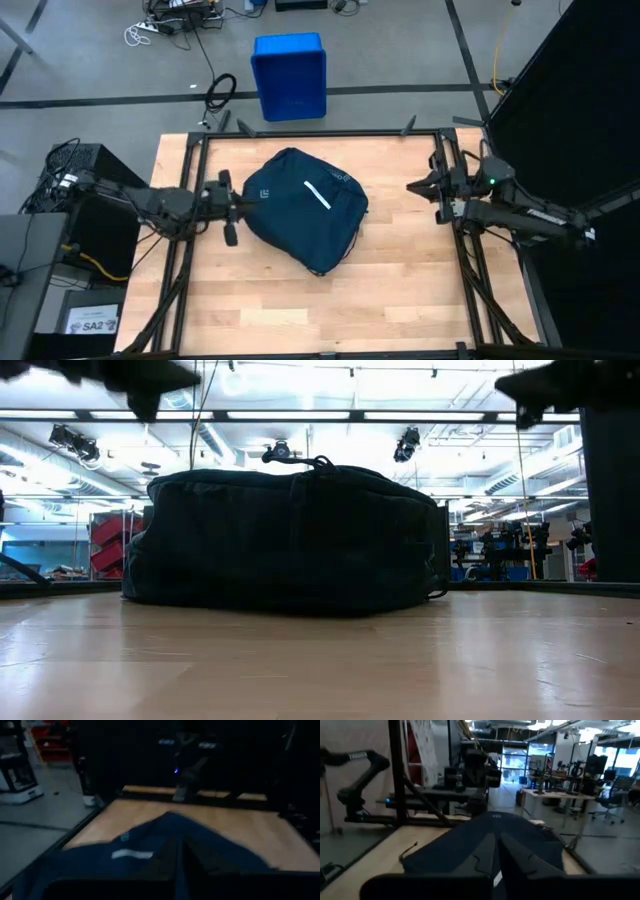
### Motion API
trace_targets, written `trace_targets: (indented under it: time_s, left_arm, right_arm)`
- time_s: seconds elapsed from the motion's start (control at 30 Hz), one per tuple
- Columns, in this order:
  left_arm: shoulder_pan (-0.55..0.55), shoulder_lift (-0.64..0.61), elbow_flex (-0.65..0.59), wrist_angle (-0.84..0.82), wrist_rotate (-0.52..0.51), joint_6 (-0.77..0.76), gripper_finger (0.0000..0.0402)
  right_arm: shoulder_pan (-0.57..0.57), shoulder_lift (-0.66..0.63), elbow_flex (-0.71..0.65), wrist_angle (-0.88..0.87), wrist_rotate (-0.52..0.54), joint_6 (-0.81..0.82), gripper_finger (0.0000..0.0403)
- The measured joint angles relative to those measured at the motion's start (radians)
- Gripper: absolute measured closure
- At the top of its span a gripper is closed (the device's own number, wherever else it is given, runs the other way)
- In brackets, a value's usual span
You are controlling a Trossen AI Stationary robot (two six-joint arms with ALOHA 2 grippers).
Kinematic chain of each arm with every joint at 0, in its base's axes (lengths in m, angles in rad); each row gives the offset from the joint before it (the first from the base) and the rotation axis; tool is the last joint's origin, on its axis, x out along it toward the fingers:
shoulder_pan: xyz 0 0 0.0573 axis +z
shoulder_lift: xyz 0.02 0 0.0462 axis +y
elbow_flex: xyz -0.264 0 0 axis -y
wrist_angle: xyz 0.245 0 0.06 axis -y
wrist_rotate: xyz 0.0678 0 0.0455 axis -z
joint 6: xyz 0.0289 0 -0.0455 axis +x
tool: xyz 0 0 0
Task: Unpack backpack
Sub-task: Return to Home Position
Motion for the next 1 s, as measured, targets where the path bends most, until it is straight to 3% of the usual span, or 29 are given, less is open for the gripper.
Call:
trace_targets:
  time_s: [0.2, 0.4, 0.7, 0.83, 1.0]
  left_arm:
    - [0.103, -0.008, -0.092, 0.081, 0.035, 0.007, 0.0402]
    - [0.246, -0.108, -0.023, -0.021, 0.036, 0.14, 0.0402]
    - [0.422, -0.256, -0.011, -0.186, 0.08, 0.142, 0.0402]
    - [0.462, -0.267, -0.05, -0.154, 0.215, 0.092, 0.0402]
    - [0.468, -0.259, -0.163, 0.004, 0.307, 0.051, 0.0402]
  right_arm:
    - [0.0, -0.071, -0.189, 0.187, 0.018, 0.135, 0.0402]
    - [0.001, -0.118, -0.198, 0.141, 0.033, 0.163, 0.0402]
    - [0.002, -0.231, -0.192, 0.045, 0.03, 0.152, 0.04]
    - [0.002, -0.23, -0.192, 0.039, 0.03, 0.151, 0.0402]
    - [0.002, -0.229, -0.192, 0.037, 0.031, 0.146, 0.0398]
